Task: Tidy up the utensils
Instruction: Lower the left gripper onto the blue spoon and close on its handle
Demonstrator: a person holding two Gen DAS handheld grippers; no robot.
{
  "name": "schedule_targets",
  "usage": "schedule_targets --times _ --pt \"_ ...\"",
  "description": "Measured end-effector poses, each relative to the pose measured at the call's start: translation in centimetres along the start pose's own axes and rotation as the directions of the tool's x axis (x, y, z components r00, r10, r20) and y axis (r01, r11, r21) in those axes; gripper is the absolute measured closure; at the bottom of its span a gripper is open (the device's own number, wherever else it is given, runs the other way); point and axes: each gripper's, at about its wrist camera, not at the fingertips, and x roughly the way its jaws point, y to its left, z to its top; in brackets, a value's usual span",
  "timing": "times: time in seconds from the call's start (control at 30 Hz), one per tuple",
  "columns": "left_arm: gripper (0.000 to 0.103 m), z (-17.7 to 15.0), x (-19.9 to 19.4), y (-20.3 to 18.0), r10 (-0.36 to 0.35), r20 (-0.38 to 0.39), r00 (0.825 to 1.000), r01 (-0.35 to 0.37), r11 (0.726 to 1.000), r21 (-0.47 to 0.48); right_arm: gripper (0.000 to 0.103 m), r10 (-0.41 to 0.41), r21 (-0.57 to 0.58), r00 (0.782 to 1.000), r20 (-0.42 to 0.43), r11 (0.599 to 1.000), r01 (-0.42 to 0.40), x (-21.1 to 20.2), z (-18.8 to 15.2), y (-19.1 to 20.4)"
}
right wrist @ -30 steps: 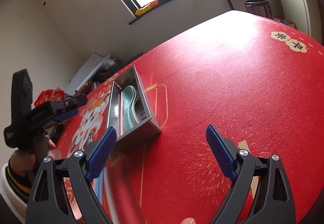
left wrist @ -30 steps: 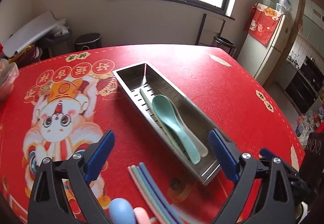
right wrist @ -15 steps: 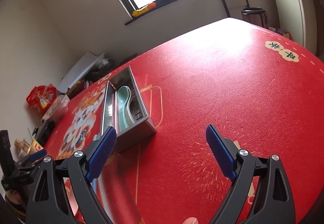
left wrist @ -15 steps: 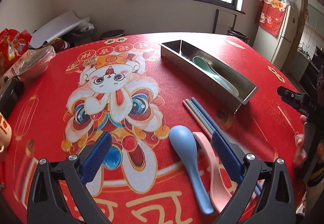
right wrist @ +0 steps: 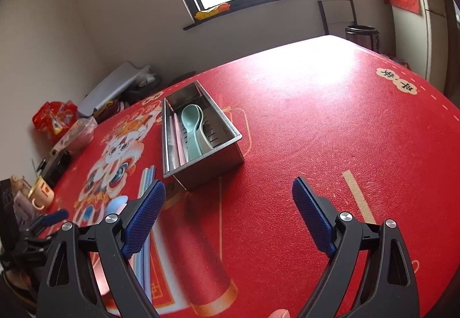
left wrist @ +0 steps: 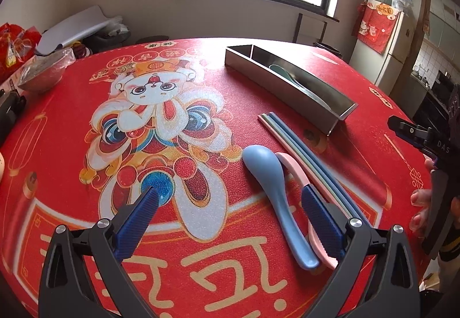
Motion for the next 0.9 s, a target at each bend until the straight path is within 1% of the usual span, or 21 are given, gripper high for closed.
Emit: schedule_targets --times 0.1,0.17,0.2,0.3,0.37,0.43,0.5,0.57,0.6,0.67,0.77,0.9 --pt "0.006 -0.2 0.3 0.7 -0.014 -0.002 1.000 0.014 0.999 -0.046 0.016 -0.027 -0.041 0.999 -0.037 0.999 0.025 0.6 -0.1 0.7" --pt "0.006 -0.3 0.4 0.7 -0.021 0.000 1.000 0.021 0.998 -0.052 0.016 -0.072 -0.088 0.997 -0.036 0.994 0.069 0.8 -0.2 1.4" --pt "0.006 -0.4 0.4 0.6 -0.016 0.002 1.000 0.017 0.999 -0.049 0.016 -0.076 -0.100 0.997 -0.035 0.992 0.072 0.9 -0.3 1.6" --pt "0.006 -0.5 0.5 0.1 0.002 0.007 1.000 -0.002 1.000 -0.029 0.016 -0.066 -0.120 0.997 -0.035 0.991 0.061 0.9 -0.3 2.0" --pt "0.006 -0.4 0.5 -0.3 0.010 0.012 1.000 -0.009 1.000 -0.015 0.016 -0.062 -0.125 0.996 -0.059 0.991 0.054 1.3 -0.5 2.0" --pt "0.007 -0.3 0.5 -0.4 0.005 0.014 1.000 -0.005 1.000 -0.014 0.016 -0.041 -0.115 0.996 -0.081 0.993 0.032 1.5 -0.7 1.9" --pt "0.016 -0.1 0.7 -0.3 -0.019 0.013 1.000 0.020 0.999 -0.027 0.016 -0.031 -0.104 0.996 -0.080 0.994 0.023 1.4 -0.7 1.7" --pt "0.031 0.1 1.0 -0.1 -0.049 -0.003 0.999 0.048 0.998 -0.044 0.016 -0.021 -0.088 0.996 -0.088 0.996 0.014 1.5 -0.7 1.4" --pt "0.034 0.1 1.2 0.0 -0.059 -0.011 0.998 0.059 0.997 -0.053 0.016 -0.016 -0.078 0.995 -0.095 0.997 0.009 1.6 -0.7 1.2" --pt "0.047 0.0 1.4 0.2 -0.080 -0.021 0.997 0.078 0.995 -0.065 0.016 -0.006 -0.061 0.995 -0.104 0.998 0.000 1.8 -0.8 0.9" --pt "0.054 -0.1 1.8 0.0 -0.120 -0.037 0.992 0.117 0.990 -0.073 0.016 0.013 -0.050 0.994 -0.106 0.999 -0.018 1.8 -0.8 0.8" --pt "0.055 -0.1 2.4 -0.5 -0.138 -0.057 0.989 0.134 0.989 -0.065 0.016 0.033 -0.051 0.993 -0.110 0.998 -0.039 1.9 -0.8 0.9"
